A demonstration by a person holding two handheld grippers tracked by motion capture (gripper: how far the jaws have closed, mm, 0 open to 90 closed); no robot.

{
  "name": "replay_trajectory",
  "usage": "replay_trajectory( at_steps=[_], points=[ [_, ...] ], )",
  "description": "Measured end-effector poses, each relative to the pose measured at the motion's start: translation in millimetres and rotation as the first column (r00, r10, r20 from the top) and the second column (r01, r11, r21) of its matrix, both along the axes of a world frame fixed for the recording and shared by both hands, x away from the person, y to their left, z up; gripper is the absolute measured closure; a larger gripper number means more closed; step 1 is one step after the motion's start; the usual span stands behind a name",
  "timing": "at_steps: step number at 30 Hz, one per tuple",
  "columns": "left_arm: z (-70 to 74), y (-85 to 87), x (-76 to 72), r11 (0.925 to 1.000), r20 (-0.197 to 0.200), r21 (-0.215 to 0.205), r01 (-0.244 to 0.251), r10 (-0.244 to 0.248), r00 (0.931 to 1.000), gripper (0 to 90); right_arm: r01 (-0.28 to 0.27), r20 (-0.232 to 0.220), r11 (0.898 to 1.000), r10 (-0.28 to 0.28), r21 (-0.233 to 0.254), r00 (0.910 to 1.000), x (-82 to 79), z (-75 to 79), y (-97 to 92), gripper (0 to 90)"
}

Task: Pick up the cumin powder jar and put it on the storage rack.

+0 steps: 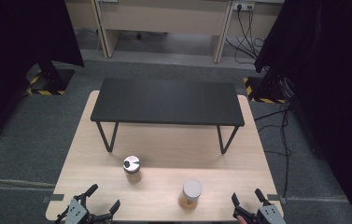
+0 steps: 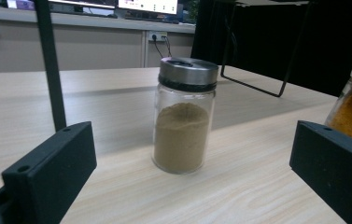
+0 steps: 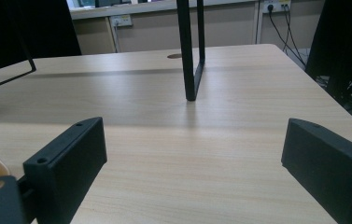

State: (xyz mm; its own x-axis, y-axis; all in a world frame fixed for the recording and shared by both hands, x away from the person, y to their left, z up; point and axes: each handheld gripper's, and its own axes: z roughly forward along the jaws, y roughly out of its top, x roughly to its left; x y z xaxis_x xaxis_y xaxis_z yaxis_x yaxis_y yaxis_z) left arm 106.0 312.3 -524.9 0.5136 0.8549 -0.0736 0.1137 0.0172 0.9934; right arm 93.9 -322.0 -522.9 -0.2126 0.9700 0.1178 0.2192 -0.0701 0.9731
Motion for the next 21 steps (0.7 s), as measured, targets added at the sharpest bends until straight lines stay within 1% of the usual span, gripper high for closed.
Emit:
replay_trajectory(
  at_steps=[1, 5, 9, 12, 13, 17, 18, 19, 20, 21],
  points=[
    [0.8, -0.2, 0.9, 1.0000, 0.002, -0.002, 0.001, -0.001, 1.0000, 0.0, 0.000, -0.001, 1.000, 0.000, 0.000, 1.0000, 0.2, 0.0, 0.2, 6.9],
    [4.3, -2.7, 5.7, 0.9999, 0.006, 0.016, 0.005, -0.005, 1.0000, 0.0, -0.006, -0.002, 1.000, 0.006, -0.001, 1.0000, 1.3, 0.2, 0.1, 6.9],
    [6.6, -7.7, 12.4, 0.9995, 0.008, 0.026, 0.020, -0.020, 0.9998, 0.0, -0.010, -0.007, 1.000, 0.010, 0.001, 0.9999, 3.3, -0.5, 0.5, 6.9],
    [8.9, -14.1, 18.5, 0.9978, 0.006, 0.054, 0.037, -0.037, 0.9993, 0.0, -0.015, -0.008, 1.000, 0.014, -0.002, 0.9999, 4.3, -0.5, 1.2, 6.9],
    [10.4, -17.2, 22.1, 0.9968, -0.003, 0.066, 0.044, -0.044, 0.9990, 0.0, -0.015, -0.008, 1.000, 0.014, -0.002, 0.9999, 4.3, -0.5, 1.2, 6.9],
    [13.7, -24.4, 30.0, 0.9945, -0.027, 0.091, 0.051, -0.049, 0.9984, 0.0, -0.018, -0.009, 1.000, 0.018, -0.002, 0.9998, 4.8, -0.2, 1.9, 6.9],
    [15.2, -28.4, 34.3, 0.9940, -0.041, 0.098, 0.050, -0.047, 0.9981, 0.0, -0.019, -0.010, 1.000, 0.019, -0.002, 0.9998, 4.9, -0.2, 1.9, 6.9],
    [16.9, -31.1, 37.9, 0.9940, -0.058, 0.098, 0.048, -0.043, 0.9974, 0.1, -0.019, -0.011, 1.000, 0.019, -0.002, 0.9998, 5.0, -0.1, 2.0, 6.9],
    [16.9, -31.1, 37.9, 0.9940, -0.058, 0.098, 0.048, -0.043, 0.9974, 0.1, -0.019, -0.011, 1.000, 0.019, -0.002, 0.9998, 5.0, -0.1, 2.0, 6.9],
    [17.9, -32.0, 40.7, 0.9936, -0.066, 0.102, 0.049, -0.042, 0.9969, 0.1, -0.020, -0.012, 1.000, 0.020, -0.001, 0.9997, 5.2, -0.2, 2.0, 6.9]
  ],
)
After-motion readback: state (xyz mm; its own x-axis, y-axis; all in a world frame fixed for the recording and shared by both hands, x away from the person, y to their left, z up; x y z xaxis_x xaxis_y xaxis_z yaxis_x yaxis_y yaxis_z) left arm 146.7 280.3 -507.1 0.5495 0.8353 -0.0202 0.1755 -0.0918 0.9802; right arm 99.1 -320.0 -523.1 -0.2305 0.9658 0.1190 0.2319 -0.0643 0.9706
